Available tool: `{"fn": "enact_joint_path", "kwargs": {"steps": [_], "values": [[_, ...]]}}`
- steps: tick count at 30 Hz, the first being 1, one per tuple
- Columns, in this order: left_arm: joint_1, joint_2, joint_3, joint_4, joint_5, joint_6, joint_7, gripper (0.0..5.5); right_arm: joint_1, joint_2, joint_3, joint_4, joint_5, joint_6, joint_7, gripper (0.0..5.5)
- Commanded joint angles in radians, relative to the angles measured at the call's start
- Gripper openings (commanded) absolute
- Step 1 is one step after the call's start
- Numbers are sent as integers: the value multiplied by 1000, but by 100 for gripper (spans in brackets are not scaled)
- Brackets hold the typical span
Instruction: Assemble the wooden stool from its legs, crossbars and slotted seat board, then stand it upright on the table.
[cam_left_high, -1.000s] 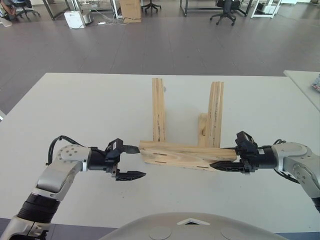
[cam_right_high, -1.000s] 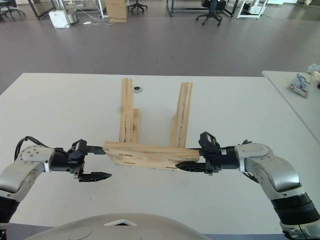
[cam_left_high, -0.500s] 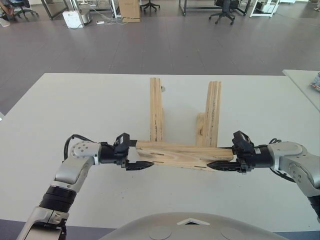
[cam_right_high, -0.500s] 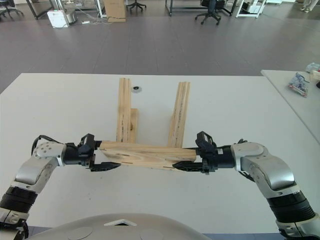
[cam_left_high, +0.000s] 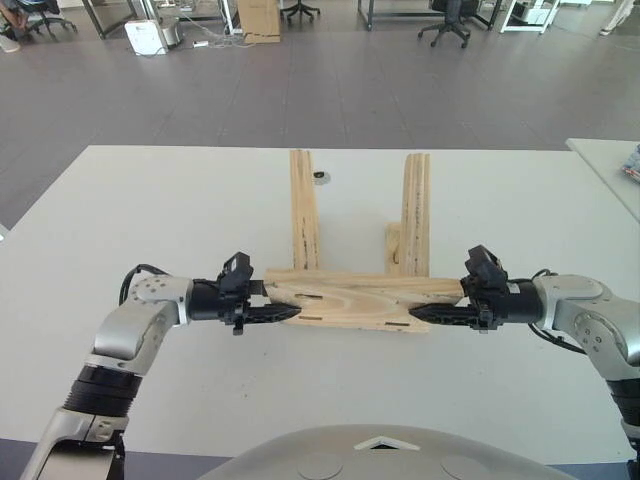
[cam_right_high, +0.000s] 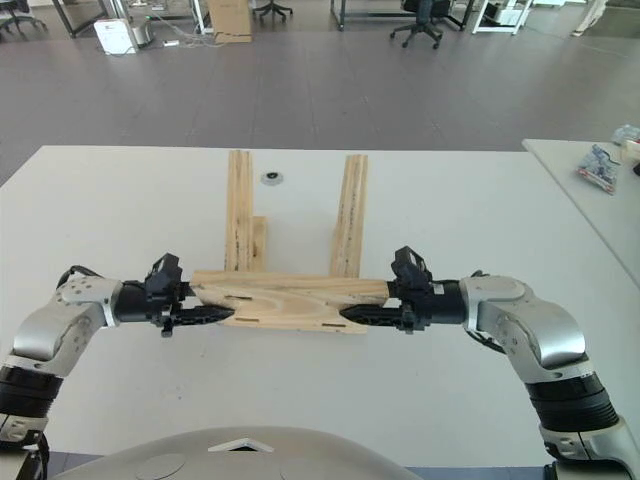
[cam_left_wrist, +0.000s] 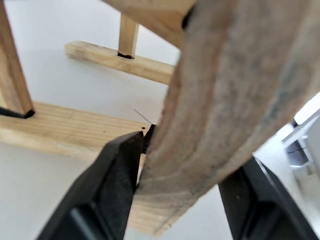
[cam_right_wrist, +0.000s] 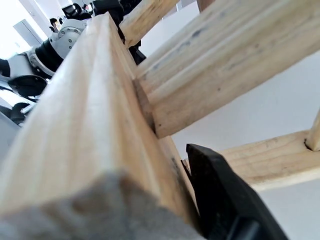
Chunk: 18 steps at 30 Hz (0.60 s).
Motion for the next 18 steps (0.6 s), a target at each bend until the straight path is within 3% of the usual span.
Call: {"fn": "enact_joint_path", "kwargs": {"steps": [1, 5, 10, 14, 18], "values": [[-197, 49, 37, -136, -248, 284, -21, 204, -146, -63, -14, -107, 204, 223, 20, 200], [-431, 49, 112, -89, -483, 607, 64, 174, -401, -61, -103, -28, 431, 410, -35, 155], [-619, -42, 275, 165, -739, 853, 329, 135, -643, -24, -186, 202, 536, 527, -184, 135], [-638, -118, 382, 341, -897, 889, 635, 136, -778, 56, -256, 517, 560, 621, -427, 136], [-680, -226, 439, 368, -826, 752, 985, 135, -811, 204, -312, 670, 455, 543, -792, 136]]}}
